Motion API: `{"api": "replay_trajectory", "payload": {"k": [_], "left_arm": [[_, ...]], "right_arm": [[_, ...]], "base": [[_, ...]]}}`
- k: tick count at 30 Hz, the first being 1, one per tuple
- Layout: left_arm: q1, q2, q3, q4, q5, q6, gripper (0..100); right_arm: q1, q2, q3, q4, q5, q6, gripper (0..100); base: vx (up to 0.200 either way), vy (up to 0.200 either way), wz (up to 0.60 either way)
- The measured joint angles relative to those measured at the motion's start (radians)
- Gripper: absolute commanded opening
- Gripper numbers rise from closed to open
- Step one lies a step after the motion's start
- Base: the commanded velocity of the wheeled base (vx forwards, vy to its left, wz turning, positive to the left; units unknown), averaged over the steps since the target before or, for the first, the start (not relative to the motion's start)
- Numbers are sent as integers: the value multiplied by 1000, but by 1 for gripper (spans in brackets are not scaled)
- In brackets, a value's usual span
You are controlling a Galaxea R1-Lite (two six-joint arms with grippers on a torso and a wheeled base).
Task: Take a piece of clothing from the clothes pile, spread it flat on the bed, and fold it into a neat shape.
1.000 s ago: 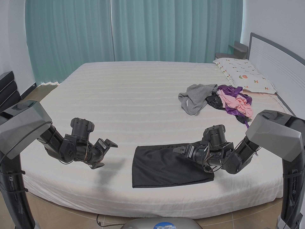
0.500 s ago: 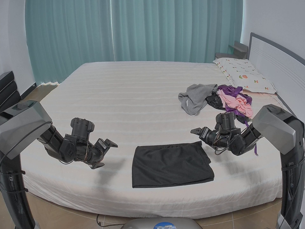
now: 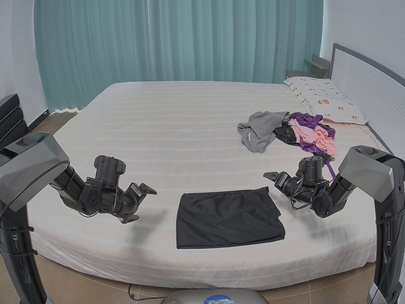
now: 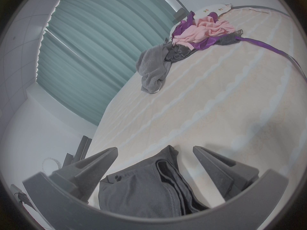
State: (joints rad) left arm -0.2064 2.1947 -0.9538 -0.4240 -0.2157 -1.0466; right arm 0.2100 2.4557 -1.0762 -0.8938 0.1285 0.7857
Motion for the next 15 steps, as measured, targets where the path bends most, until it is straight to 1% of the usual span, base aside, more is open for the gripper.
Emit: {"api": "replay_trajectory", "payload": {"k": [2, 4, 11, 15], "left_arm": [[-4, 0, -3, -1, 0, -4, 100], [-9, 0, -4, -1, 0, -6, 100], [-28, 0, -8, -2, -1, -5, 100], [-30, 3, -11, -2, 0, -5, 100]], "right_arm": [[2, -4, 43, -52, 2, 0, 100], [5, -9, 70, -68, 6, 0, 100], [24, -22, 100, -75, 19, -5, 100], [55, -26, 99, -72, 23, -31, 100]], "base": [[0, -200, 0], [0, -200, 0], [0, 0, 0], [0, 0, 0]]}}
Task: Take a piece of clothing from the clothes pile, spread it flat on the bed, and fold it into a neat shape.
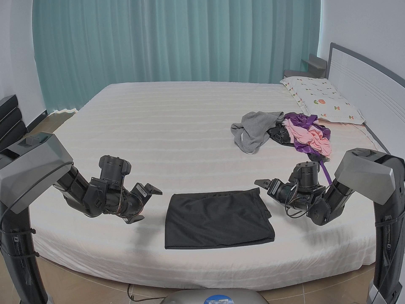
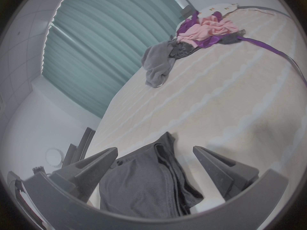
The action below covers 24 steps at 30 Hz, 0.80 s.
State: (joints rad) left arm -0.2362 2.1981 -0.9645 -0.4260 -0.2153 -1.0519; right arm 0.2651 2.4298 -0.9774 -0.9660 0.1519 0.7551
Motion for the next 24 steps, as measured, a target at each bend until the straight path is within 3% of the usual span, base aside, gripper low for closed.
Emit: {"api": "replay_trajectory", "payload": {"k": [8, 18, 24], "left_arm": [[0, 3, 1, 0, 0, 0, 100], [0, 4, 5, 0, 0, -1, 100], [0, 4, 4, 0, 1, -1, 100]], "right_arm": [[48, 1, -34, 50, 22, -163, 100], [85, 27, -191, 205, 40, -201, 100], [84, 53, -237, 224, 41, -222, 100]], "base": [[0, 0, 0], [0, 0, 0], [0, 0, 0]]}}
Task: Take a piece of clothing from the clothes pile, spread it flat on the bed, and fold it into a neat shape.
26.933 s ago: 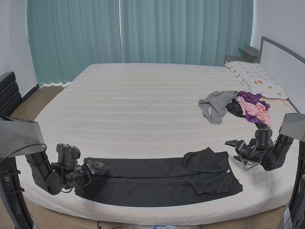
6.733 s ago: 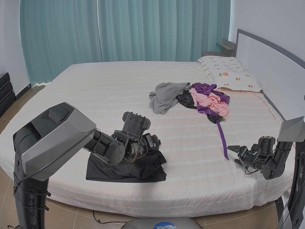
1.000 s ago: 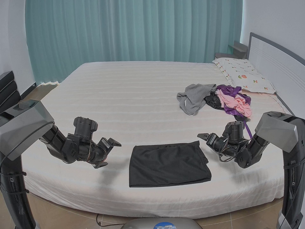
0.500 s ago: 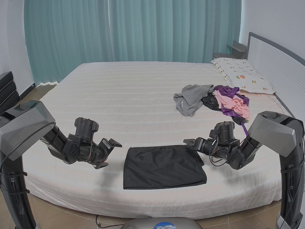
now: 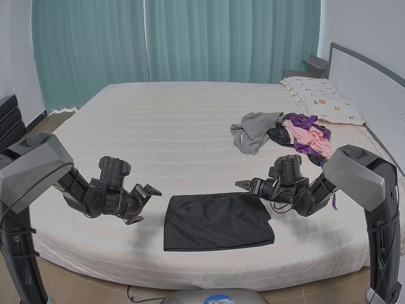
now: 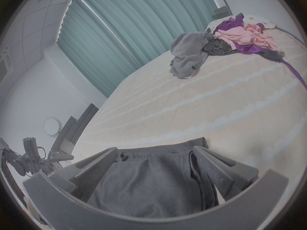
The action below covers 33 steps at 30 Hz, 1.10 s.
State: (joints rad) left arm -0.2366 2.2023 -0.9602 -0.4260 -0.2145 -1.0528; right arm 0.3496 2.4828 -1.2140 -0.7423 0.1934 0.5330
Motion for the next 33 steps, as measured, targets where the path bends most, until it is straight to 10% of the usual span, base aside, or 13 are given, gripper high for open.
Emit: {"api": "replay_trajectory", "payload": {"k": [27, 28, 33], "left_arm": [[0, 0, -5, 1, 0, 1, 100], [0, 0, -5, 1, 0, 1, 100], [0, 0, -5, 1, 0, 1, 100]], "right_arm": [[-11, 61, -40, 20, -16, -122, 100], [-11, 62, -40, 20, -16, -122, 0], [-13, 64, -41, 20, -22, -122, 0]], "base": [[0, 0, 0], [0, 0, 0], [0, 0, 0]]}}
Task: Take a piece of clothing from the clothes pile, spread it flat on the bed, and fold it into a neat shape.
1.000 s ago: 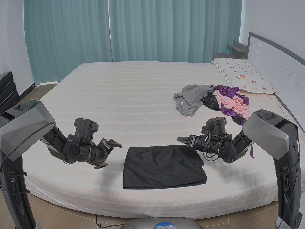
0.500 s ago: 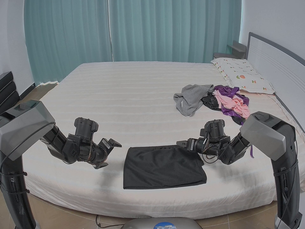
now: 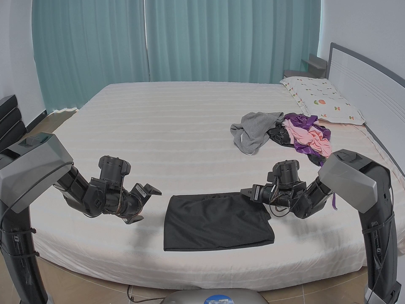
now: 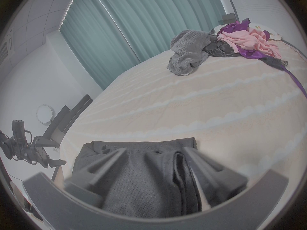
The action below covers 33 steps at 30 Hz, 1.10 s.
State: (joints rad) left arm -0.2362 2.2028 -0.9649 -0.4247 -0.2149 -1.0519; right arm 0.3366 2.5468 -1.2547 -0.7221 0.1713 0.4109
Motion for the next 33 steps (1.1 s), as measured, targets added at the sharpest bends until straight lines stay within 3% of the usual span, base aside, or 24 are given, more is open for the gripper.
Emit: {"api": "replay_trajectory", "payload": {"k": [24, 33], "left_arm": [[-9, 24, -50, -1, 12, 8, 100], [-77, 123, -192, 3, 170, 80, 100]], "right_arm": [[-75, -13, -33, 68, -67, 1, 0], [-81, -13, -33, 66, -69, 6, 0]], "base": [[0, 0, 0], [0, 0, 0]]}}
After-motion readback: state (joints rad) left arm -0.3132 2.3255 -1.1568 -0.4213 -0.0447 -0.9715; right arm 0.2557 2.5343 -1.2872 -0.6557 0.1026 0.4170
